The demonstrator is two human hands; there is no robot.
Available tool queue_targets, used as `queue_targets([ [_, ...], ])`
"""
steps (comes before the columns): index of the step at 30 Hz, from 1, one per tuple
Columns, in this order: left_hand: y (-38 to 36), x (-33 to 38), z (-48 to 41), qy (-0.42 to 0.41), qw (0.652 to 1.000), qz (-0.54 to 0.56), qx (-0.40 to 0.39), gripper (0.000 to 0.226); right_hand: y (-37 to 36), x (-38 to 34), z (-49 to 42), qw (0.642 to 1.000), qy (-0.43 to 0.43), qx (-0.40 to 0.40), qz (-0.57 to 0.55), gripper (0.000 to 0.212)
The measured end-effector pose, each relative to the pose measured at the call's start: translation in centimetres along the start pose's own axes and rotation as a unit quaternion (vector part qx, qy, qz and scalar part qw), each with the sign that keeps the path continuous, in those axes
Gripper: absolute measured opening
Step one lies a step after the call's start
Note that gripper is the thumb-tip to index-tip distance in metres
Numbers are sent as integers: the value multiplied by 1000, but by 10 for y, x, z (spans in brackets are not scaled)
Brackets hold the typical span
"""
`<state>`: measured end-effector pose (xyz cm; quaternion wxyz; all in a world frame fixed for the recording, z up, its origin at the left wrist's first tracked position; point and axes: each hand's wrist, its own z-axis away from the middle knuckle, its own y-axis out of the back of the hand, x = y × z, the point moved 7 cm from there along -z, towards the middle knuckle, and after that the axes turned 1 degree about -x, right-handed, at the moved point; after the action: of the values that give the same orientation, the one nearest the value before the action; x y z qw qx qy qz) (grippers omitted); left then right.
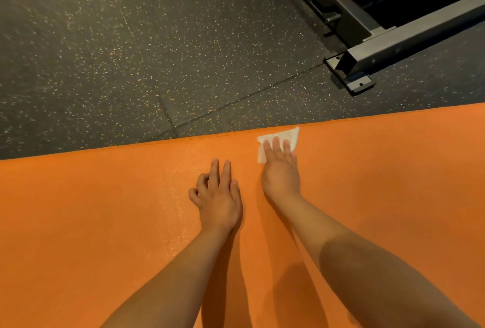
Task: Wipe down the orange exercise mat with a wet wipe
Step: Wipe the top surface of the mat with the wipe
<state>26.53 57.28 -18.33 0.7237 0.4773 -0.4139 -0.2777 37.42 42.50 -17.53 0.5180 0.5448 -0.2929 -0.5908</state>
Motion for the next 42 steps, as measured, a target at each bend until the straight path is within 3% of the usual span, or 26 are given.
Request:
queue_targets([
  [2,-1,-2,-1,10,1000,22,3,53,-6,-30,0,999,32,-6,-26,76],
  [5,-4,-6,-4,20,999,35,0,57,-25,-79,10,981,164,-70,-81,67],
  [7,-4,-6,-4,17,999,44,-3,58,-26,-83,0,973,206,-93,-54,65],
  [10,-5,-8,-4,21,998,52,-3,58,-16,-61,-32,990,128,-55,14,72],
  [12,-6,-9,-5,22,999,42,-3,58,-16,-63,-37,994,96,-49,1,76],
  [16,-5,-8,-7,2,999,34,-10,65,-34,-93,-5,977,184,-94,-51,55],
  [22,-7,-7,8,-29,999,19,-26,60,-31,-81,23,977,181,-108,-35,55],
  [30,-25,-2,104,-36,999,26,-28,56,-36,-39,114,977,154,-146,-11,61],
  [35,-26,1,172,4,998,38,-55,63,-38,-3,177,980,121,-161,-9,60],
  [42,-26,9,261,-18,988,-9,-151,60,-29,33,265,968,82,-231,44,65],
])
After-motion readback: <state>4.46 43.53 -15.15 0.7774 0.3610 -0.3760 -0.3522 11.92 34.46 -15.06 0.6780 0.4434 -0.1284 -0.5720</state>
